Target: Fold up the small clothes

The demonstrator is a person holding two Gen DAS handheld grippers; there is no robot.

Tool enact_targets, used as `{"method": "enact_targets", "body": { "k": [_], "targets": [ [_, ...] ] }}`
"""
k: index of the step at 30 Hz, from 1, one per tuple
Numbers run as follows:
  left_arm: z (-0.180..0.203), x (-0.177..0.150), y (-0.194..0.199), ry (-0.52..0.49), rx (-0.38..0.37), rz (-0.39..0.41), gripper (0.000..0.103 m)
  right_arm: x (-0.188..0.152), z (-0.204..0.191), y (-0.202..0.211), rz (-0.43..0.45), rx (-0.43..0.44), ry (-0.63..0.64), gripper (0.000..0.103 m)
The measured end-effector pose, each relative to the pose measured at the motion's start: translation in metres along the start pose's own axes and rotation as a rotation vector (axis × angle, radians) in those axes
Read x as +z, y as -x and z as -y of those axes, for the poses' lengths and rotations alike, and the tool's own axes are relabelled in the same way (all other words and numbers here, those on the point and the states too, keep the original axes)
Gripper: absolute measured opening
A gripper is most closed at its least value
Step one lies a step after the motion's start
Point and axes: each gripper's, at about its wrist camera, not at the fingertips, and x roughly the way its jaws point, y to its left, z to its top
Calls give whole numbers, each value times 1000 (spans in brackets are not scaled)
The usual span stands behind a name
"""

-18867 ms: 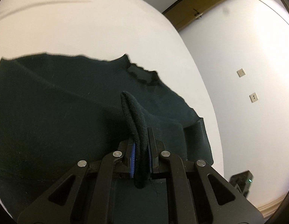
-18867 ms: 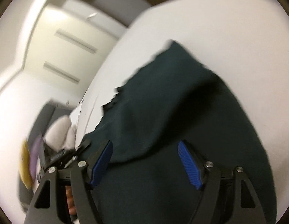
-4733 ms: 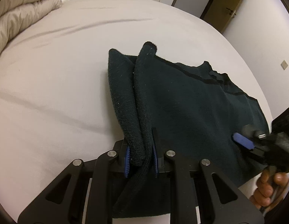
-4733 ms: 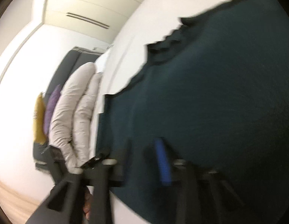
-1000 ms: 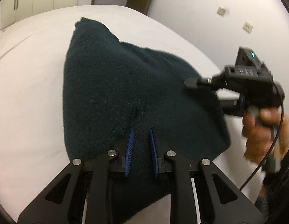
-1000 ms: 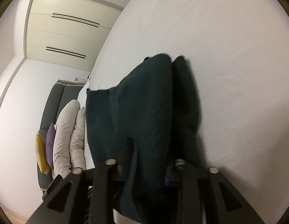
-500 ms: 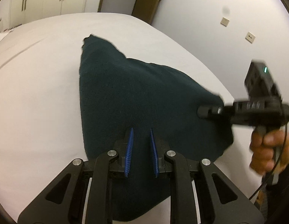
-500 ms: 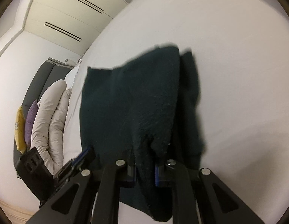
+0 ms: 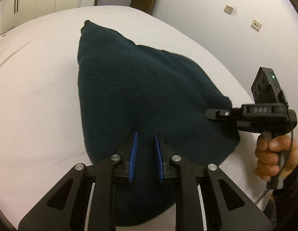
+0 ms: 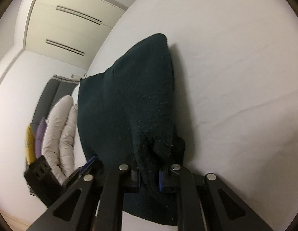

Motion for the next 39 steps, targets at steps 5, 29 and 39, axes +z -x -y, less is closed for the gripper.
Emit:
{"method": "enact_targets", "body": {
  "k": [5, 29, 39],
  "targets": [
    [-12, 15, 17, 13, 82, 116, 17, -4, -34, 5, -6, -132, 143, 18],
    [-13, 11, -44, -91, 119, 73, 17, 47, -43, -33, 77, -39, 117, 2],
    [-12, 26, -64, -66, 76, 59, 17, 11, -50, 38, 187, 125, 143, 22]
  ]
}}
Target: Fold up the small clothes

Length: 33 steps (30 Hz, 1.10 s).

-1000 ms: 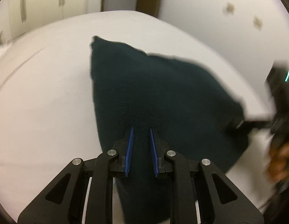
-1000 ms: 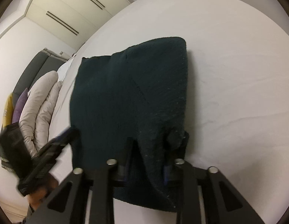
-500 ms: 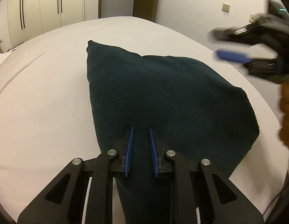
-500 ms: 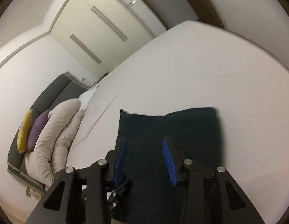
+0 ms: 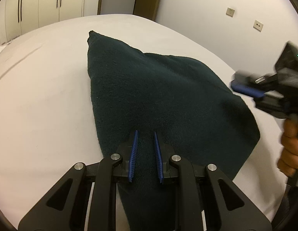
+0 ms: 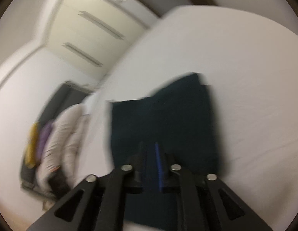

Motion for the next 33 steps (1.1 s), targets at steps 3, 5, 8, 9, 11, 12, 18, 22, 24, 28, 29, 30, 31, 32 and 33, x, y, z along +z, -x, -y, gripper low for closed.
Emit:
{"method": "enact_targets", "body": {
  "k": [3, 5, 8, 9, 11, 12, 18, 22, 24, 28, 29, 30, 31, 32, 33],
  "targets": [
    [3, 5, -6, -9, 5, -5, 17, -15, -11, -5, -3, 34, -4, 43],
    [0, 4, -11, -4, -2, -8, 17, -28, 2, -17, -52, 32, -61, 43],
    [4, 5, -15, -5, -4, -12, 17, -44, 28, -27, -91, -40, -110, 23],
    [6, -1, -9, -7, -2, -11, 17, -48, 36, -20, -78, -31, -121, 18],
    [10, 0, -15, -17, 2, -9, 17, -56, 44, -11, -62, -30, -138, 13],
    [11, 1, -17, -23, 4, -9, 17, -65, 54, 1, -59, -40, -144, 11],
    [15, 5, -29, -36, 1, -14, 17, -80, 62, 11, -98, -68, -170, 1],
    [16, 6, -35, -31, 7, -10, 17, -66, 30, 36, -23, -11, -111, 27],
    [17, 9, -41, -16, -1, -7, 17, -61, 17, 40, 11, 28, -65, 53],
    [50, 13, -50, -98, 94, -9, 18, -68, 39, 10, -66, -117, -59, 39],
    [54, 15, -53, -103, 106, -8, 17, -71, 47, 11, -50, -132, -61, 29],
    [56, 16, -55, -96, 107, -4, 17, -71, 52, 16, -30, -115, -78, 28],
    [57, 18, -57, -76, 96, 1, 18, -71, 57, 22, -26, -90, -104, 28],
    [56, 20, -56, -56, 80, 10, 18, -70, 59, 27, -26, -80, -113, 28],
    [55, 21, -54, -40, 61, 21, 18, -71, 61, 32, -32, -86, -106, 28]
  ]
}}
